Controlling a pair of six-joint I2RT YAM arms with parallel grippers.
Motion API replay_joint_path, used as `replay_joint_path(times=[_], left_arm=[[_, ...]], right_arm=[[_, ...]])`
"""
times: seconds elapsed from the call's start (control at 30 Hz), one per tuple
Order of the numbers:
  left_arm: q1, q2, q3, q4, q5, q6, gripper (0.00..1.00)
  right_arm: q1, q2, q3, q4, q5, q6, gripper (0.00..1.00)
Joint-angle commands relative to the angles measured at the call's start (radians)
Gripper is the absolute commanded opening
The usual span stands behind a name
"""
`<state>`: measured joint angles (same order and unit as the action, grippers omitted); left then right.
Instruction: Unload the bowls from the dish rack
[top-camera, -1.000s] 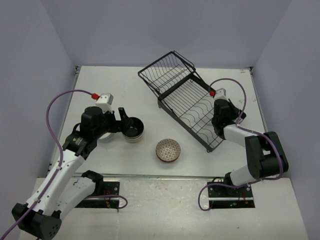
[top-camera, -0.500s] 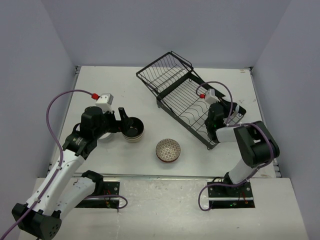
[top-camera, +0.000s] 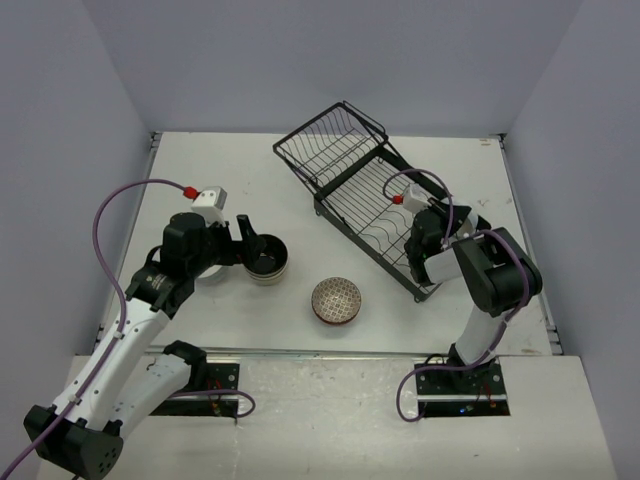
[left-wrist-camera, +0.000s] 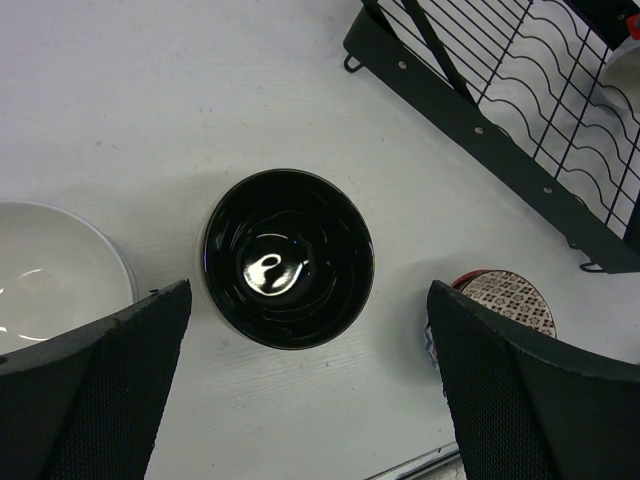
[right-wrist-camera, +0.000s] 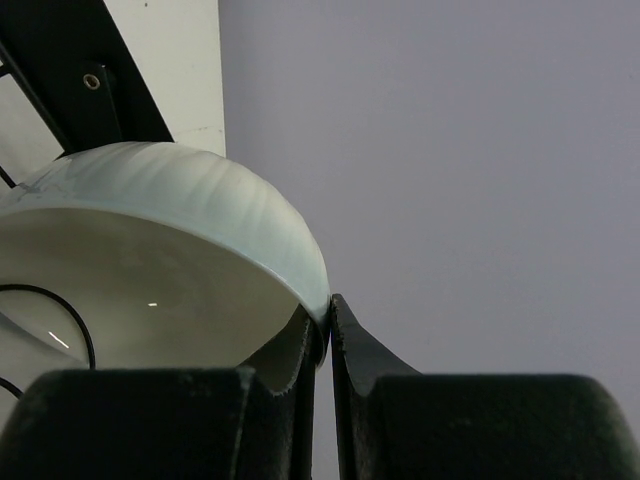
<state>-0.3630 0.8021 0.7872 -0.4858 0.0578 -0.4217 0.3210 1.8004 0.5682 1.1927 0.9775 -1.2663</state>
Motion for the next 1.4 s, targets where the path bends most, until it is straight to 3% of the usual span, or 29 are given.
replay_joint_path(times=[0.0,0.23,0.33,0.47,0.77,0.8,0.87,0.9,1.0,1.13,1.23,1.37], left_arm=[[-0.005,0.000,-0.006,0.039,-0.006,0.037,1.00],[-0.005,0.003,-0.008,0.039,-0.007,0.037,1.00],[-0.005,0.005,-0.008,0.039,-0.007,0.037,1.00],[-0.005,0.009,-0.008,0.039,-0.007,0.037,1.00],[-0.005,0.020,-0.006,0.038,-0.009,0.035,1.00],[-0.005,0.020,-0.005,0.038,-0.009,0.035,1.00],[-0.005,0.023,-0.002,0.039,-0.007,0.037,1.00],[-0.005,0.022,-0.002,0.038,-0.007,0.037,1.00],[-0.005,0.020,-0.002,0.036,-0.012,0.037,1.00],[-0.005,0.020,0.000,0.036,-0.010,0.035,1.00],[-0.005,0.019,-0.002,0.036,-0.010,0.037,1.00],[-0.005,0.017,-0.002,0.036,-0.010,0.037,1.00]], right_arm=[[0.012,-0.015,0.047,0.148,-0.019,-0.041,0.00],[0.015,-0.038,0.055,0.035,-0.086,-0.028,0.00],[0.013,-0.073,0.048,0.065,-0.100,-0.007,0.00],[0.009,-0.082,0.041,0.336,-0.083,-0.111,0.00],[-0.016,-0.096,0.050,0.314,-0.019,0.004,0.00],[-0.020,-0.113,0.053,0.261,-0.001,0.112,0.00],[-0.025,-0.157,0.061,-0.044,-0.011,0.271,0.00],[-0.030,-0.218,0.065,-0.282,-0.046,0.471,0.00],[-0.068,-0.330,0.108,-0.648,-0.130,0.805,0.00],[-0.118,-0.365,0.172,-0.824,-0.083,1.022,0.00],[-0.170,-0.352,0.292,-1.158,-0.149,1.289,0.00],[-0.198,-0.337,0.292,-1.245,-0.263,1.409,0.01]])
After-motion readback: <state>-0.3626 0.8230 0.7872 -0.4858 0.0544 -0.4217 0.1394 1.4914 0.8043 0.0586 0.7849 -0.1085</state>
